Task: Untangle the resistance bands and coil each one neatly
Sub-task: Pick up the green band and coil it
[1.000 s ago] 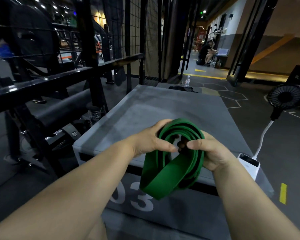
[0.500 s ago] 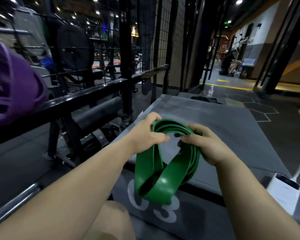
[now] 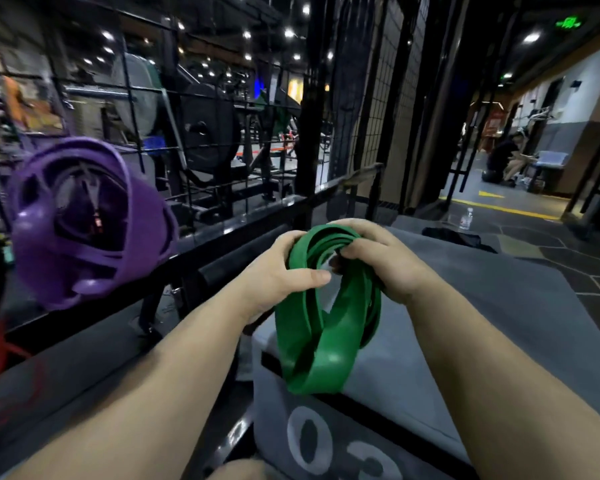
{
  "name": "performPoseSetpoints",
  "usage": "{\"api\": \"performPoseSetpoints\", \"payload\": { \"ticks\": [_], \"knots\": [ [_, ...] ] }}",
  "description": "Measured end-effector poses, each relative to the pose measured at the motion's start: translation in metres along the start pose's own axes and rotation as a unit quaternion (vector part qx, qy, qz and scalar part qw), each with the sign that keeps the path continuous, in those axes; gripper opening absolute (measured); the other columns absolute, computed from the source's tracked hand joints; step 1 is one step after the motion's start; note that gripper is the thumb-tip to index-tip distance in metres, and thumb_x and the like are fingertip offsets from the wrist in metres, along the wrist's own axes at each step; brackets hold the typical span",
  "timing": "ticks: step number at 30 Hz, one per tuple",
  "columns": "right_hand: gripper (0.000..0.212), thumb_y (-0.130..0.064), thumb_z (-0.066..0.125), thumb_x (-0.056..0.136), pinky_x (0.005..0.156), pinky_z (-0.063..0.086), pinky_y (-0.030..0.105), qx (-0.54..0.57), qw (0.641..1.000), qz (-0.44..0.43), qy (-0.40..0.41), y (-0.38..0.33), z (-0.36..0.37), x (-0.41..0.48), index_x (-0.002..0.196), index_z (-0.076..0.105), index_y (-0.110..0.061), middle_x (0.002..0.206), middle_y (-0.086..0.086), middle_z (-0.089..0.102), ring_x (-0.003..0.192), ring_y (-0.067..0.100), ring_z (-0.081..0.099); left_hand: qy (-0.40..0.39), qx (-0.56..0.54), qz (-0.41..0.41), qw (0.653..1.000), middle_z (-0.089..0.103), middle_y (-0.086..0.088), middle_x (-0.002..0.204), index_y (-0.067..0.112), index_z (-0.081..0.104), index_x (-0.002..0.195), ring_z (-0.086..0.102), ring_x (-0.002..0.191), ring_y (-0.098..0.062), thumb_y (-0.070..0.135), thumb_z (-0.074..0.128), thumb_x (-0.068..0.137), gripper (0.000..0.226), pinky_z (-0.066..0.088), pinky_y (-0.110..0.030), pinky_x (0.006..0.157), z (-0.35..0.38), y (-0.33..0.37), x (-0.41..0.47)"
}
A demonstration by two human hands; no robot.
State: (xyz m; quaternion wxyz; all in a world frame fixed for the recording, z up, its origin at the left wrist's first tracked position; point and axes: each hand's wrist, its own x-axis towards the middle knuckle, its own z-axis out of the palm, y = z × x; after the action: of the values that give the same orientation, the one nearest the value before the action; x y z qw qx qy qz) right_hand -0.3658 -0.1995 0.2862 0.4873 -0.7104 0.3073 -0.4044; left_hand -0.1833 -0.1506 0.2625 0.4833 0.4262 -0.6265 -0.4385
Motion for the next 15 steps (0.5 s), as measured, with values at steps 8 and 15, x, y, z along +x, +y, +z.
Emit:
{"api": "performPoseSetpoints", "payload": {
  "ticks": [8,15],
  "knots": [
    [0.048,-0.014,0.066,0.068,0.078,0.052,0.040,0.009,0.995,-0.042,-0.085,-0.024,0.017,0.069,0.117,0.066,-0.011,0.101,0.012,0.071,0.086,0.024,0.064,0.238,0.056,0.032,0.969,0.067,0.005,0.095,0.038,0.060,0.099,0.063,0.091,-0.014,0.040,0.058,0.067,0.033,0.050,-0.042,0.089,-0.026,0.015,0.011],
    [0.037,-0.005,0.070,0.072,0.086,0.054,0.041,-0.037,0.977,-0.071,-0.197,-0.062,0.043,0.113,0.108,0.069,-0.014,0.098,0.009,0.072,0.089,0.022,0.067,0.413,-0.003,0.118,0.903,0.065,0.008,0.090,0.031,0.059,0.097,0.059,0.080,0.000,0.032,0.058,0.068,0.029,0.048,-0.020,0.072,-0.035,0.030,0.014]
  ]
}}
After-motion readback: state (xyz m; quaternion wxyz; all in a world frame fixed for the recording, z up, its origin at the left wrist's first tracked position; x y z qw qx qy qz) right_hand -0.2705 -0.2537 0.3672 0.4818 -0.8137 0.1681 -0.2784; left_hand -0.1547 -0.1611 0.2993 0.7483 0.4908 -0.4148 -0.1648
